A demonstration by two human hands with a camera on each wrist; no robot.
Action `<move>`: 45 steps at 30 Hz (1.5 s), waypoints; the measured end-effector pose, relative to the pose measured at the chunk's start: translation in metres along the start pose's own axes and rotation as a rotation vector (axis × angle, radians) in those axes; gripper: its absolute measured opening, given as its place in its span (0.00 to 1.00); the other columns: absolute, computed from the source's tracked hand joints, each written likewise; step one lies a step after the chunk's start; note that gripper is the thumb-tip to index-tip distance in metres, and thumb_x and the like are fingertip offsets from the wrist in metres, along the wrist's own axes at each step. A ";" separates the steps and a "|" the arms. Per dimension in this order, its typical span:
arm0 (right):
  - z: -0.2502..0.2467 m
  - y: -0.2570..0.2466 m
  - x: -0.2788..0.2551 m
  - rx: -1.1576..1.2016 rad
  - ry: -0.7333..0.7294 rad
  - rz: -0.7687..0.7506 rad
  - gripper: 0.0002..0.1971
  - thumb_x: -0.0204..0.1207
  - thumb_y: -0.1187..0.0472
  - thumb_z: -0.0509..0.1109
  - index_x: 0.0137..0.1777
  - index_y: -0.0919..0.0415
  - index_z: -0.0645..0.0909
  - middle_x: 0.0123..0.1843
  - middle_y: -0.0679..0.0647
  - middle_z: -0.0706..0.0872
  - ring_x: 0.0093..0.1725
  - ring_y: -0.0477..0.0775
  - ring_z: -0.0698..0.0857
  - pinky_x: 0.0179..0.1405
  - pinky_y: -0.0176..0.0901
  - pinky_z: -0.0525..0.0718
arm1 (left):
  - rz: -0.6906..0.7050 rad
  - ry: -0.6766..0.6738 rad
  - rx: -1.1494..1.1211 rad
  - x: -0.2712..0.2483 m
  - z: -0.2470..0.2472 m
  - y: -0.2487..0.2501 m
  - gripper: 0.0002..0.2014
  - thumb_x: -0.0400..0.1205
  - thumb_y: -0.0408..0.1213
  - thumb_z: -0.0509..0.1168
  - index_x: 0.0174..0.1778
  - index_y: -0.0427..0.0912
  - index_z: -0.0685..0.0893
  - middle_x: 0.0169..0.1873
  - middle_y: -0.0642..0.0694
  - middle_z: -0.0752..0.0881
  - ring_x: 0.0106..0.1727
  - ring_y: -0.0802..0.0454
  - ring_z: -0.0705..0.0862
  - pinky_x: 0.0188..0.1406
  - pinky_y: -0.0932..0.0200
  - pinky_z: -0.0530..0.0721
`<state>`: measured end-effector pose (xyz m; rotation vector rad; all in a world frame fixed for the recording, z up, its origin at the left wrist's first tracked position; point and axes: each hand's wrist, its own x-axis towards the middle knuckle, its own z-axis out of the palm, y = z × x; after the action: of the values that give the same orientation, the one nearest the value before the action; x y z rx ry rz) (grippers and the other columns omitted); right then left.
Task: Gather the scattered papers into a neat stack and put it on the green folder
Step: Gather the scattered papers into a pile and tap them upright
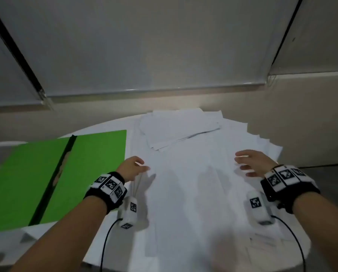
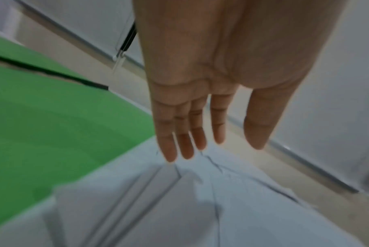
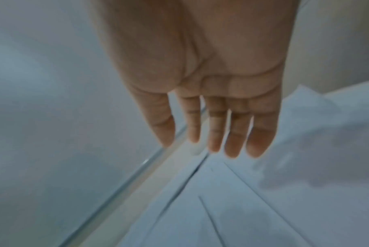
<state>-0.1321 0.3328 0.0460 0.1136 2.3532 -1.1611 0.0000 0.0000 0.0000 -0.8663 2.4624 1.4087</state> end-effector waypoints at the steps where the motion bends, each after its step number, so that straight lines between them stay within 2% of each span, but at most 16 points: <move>1: 0.009 0.004 0.015 -0.067 0.028 0.012 0.19 0.79 0.58 0.68 0.68 0.62 0.76 0.69 0.62 0.79 0.60 0.60 0.80 0.53 0.49 0.79 | -0.031 -0.006 0.074 0.010 0.010 -0.002 0.17 0.79 0.43 0.69 0.59 0.40 0.77 0.47 0.41 0.80 0.40 0.49 0.79 0.34 0.60 0.77; 3: 0.024 0.014 0.039 -0.341 0.012 0.022 0.22 0.80 0.53 0.65 0.69 0.64 0.75 0.70 0.64 0.77 0.71 0.63 0.75 0.62 0.50 0.77 | -0.075 -0.024 0.362 0.023 0.029 -0.005 0.31 0.77 0.53 0.68 0.70 0.38 0.71 0.61 0.37 0.80 0.55 0.42 0.83 0.46 0.56 0.82; 6: 0.049 0.021 0.054 -0.603 -0.001 0.023 0.25 0.75 0.42 0.67 0.60 0.64 0.79 0.57 0.62 0.82 0.65 0.63 0.79 0.53 0.46 0.78 | -0.014 -0.033 0.751 0.034 0.051 -0.015 0.44 0.70 0.66 0.65 0.73 0.37 0.67 0.69 0.36 0.72 0.66 0.37 0.77 0.60 0.48 0.80; 8: 0.061 0.023 0.054 -0.677 0.055 -0.001 0.35 0.71 0.38 0.68 0.70 0.63 0.74 0.69 0.62 0.79 0.67 0.63 0.78 0.63 0.47 0.76 | 0.034 -0.042 0.910 0.035 0.057 -0.020 0.44 0.67 0.70 0.61 0.67 0.36 0.72 0.67 0.35 0.73 0.65 0.36 0.76 0.61 0.45 0.79; 11: 0.074 0.022 0.043 -0.692 0.076 -0.077 0.40 0.68 0.34 0.69 0.74 0.59 0.71 0.75 0.59 0.75 0.71 0.63 0.76 0.67 0.48 0.73 | 0.091 -0.084 0.896 0.015 0.062 -0.014 0.30 0.76 0.62 0.62 0.57 0.36 0.77 0.59 0.37 0.80 0.56 0.42 0.80 0.52 0.55 0.81; 15: 0.084 0.036 0.028 -0.670 0.119 -0.155 0.44 0.58 0.34 0.76 0.71 0.57 0.74 0.72 0.58 0.78 0.68 0.62 0.79 0.55 0.45 0.74 | 0.135 -0.178 0.665 -0.019 0.071 -0.013 0.16 0.80 0.48 0.66 0.43 0.37 0.74 0.32 0.40 0.76 0.30 0.48 0.75 0.21 0.71 0.76; 18: 0.088 0.050 0.018 -0.585 0.119 -0.130 0.43 0.40 0.30 0.77 0.55 0.56 0.82 0.62 0.56 0.85 0.57 0.61 0.83 0.59 0.48 0.80 | 0.107 -0.184 0.548 -0.030 0.072 -0.022 0.16 0.78 0.40 0.71 0.33 0.45 0.68 0.33 0.40 0.74 0.29 0.48 0.74 0.19 0.69 0.77; 20: 0.087 0.056 0.017 -0.480 0.070 -0.103 0.35 0.40 0.31 0.78 0.43 0.55 0.83 0.51 0.55 0.87 0.50 0.61 0.85 0.59 0.50 0.82 | 0.073 -0.185 0.387 -0.036 0.070 -0.027 0.17 0.74 0.35 0.74 0.41 0.48 0.68 0.37 0.37 0.76 0.28 0.47 0.76 0.21 0.62 0.82; 23: 0.078 0.064 0.050 -0.360 0.011 -0.130 0.43 0.38 0.37 0.85 0.55 0.59 0.84 0.56 0.55 0.88 0.56 0.60 0.86 0.64 0.52 0.81 | 0.039 -0.151 0.155 -0.039 0.064 -0.029 0.22 0.72 0.28 0.75 0.53 0.45 0.70 0.40 0.35 0.79 0.27 0.46 0.79 0.30 0.51 0.87; 26: 0.074 0.085 0.133 -0.382 -0.071 -0.167 0.57 0.27 0.35 0.87 0.64 0.54 0.80 0.62 0.51 0.87 0.59 0.59 0.86 0.64 0.55 0.81 | 0.023 -0.111 0.104 -0.047 0.065 -0.032 0.41 0.72 0.28 0.76 0.77 0.41 0.60 0.58 0.30 0.82 0.40 0.39 0.86 0.33 0.48 0.88; 29: 0.089 0.070 0.048 -0.503 -0.002 -0.164 0.48 0.43 0.31 0.81 0.65 0.54 0.79 0.64 0.52 0.84 0.62 0.60 0.83 0.66 0.52 0.79 | 0.050 -0.057 0.189 -0.059 0.070 -0.035 0.28 0.72 0.29 0.75 0.65 0.41 0.69 0.47 0.33 0.84 0.38 0.40 0.83 0.45 0.45 0.85; 31: 0.097 0.067 -0.010 -0.616 0.070 -0.149 0.38 0.62 0.38 0.76 0.67 0.61 0.77 0.67 0.57 0.82 0.66 0.61 0.80 0.65 0.48 0.77 | 0.075 -0.042 0.249 -0.066 0.075 -0.039 0.16 0.73 0.26 0.74 0.51 0.37 0.75 0.40 0.34 0.82 0.37 0.41 0.81 0.52 0.41 0.85; 33: 0.101 0.074 -0.033 -0.610 0.088 -0.177 0.33 0.70 0.42 0.72 0.70 0.64 0.75 0.70 0.58 0.80 0.68 0.61 0.78 0.68 0.49 0.75 | 0.096 -0.054 0.262 -0.074 0.077 -0.047 0.13 0.73 0.26 0.74 0.49 0.31 0.78 0.41 0.32 0.82 0.41 0.39 0.82 0.55 0.39 0.84; 37: 0.096 0.082 -0.054 -0.482 0.071 -0.274 0.31 0.75 0.50 0.71 0.74 0.64 0.70 0.74 0.59 0.76 0.72 0.62 0.74 0.73 0.50 0.71 | 0.105 -0.072 0.122 -0.093 0.074 -0.056 0.08 0.77 0.30 0.70 0.43 0.33 0.77 0.32 0.37 0.83 0.29 0.44 0.84 0.40 0.47 0.88; 39: 0.087 0.087 -0.061 -0.351 0.073 -0.346 0.29 0.75 0.56 0.72 0.73 0.65 0.70 0.73 0.58 0.76 0.72 0.61 0.74 0.72 0.48 0.70 | 0.134 -0.066 0.000 -0.100 0.074 -0.057 0.08 0.81 0.34 0.66 0.40 0.34 0.75 0.33 0.38 0.83 0.28 0.46 0.84 0.33 0.49 0.89; 45: 0.065 0.099 -0.054 0.297 -0.112 -0.530 0.22 0.76 0.77 0.65 0.70 0.70 0.72 0.64 0.58 0.81 0.62 0.56 0.80 0.49 0.33 0.84 | 0.160 0.023 0.028 -0.089 0.071 -0.057 0.28 0.71 0.61 0.70 0.50 0.39 0.78 0.48 0.43 0.76 0.52 0.43 0.80 0.53 0.48 0.84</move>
<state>-0.0305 0.3535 -0.0322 -0.4900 2.1556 -1.7094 0.0956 0.0730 -0.0430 -0.6968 2.6137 1.4166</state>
